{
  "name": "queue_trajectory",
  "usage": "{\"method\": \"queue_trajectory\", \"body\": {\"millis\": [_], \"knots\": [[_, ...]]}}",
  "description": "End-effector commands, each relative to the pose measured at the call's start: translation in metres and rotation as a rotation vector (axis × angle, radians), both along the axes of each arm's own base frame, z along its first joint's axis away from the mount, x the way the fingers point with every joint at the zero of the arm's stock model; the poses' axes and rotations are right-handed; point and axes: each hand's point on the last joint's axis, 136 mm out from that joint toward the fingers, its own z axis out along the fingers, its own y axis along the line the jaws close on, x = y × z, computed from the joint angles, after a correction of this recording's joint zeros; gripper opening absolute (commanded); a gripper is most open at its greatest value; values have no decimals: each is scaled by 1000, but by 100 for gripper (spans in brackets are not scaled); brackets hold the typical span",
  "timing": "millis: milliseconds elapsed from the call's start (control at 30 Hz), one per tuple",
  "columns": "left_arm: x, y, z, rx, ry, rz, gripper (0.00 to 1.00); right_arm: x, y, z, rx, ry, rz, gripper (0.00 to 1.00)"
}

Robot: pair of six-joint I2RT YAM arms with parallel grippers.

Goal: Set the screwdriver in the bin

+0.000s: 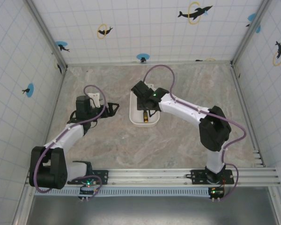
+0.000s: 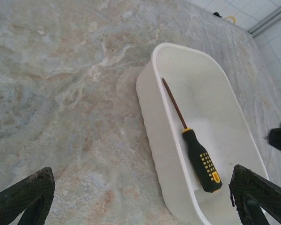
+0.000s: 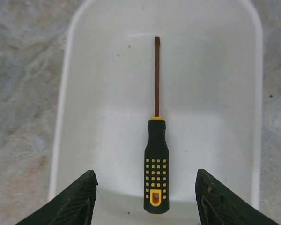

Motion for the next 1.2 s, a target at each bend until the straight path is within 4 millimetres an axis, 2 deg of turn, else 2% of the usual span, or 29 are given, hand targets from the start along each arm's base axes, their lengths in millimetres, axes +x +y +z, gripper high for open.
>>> {"method": "queue_trajectory", "body": {"millis": [0, 100, 200, 433, 567, 667, 767, 933, 1033, 1167], "knots": [[14, 6, 26, 40, -81, 44, 98, -3, -14, 36, -78, -76, 127, 59], [26, 19, 43, 91, -151, 111, 98, -1, -35, 56, -166, -187, 221, 59], [33, 27, 62, 113, -246, 158, 98, 6, -70, 70, -185, -262, 223, 59], [40, 52, 84, 188, -387, 286, 98, 23, -184, 88, -120, -421, 53, 59], [41, 64, 87, 264, -451, 328, 98, 25, -253, 91, -103, -592, -123, 60], [41, 75, 83, 330, -493, 371, 98, 17, -301, 72, -127, -676, -270, 60], [41, 80, 78, 389, -534, 373, 98, 6, -339, 55, -153, -751, -401, 60], [43, 88, 67, 463, -572, 391, 98, -6, -376, 24, -162, -813, -539, 60], [43, 90, 60, 487, -600, 392, 98, -7, -387, 6, -166, -818, -576, 60], [39, 87, 50, 485, -636, 372, 98, 1, -392, -2, -168, -828, -595, 61]]}}
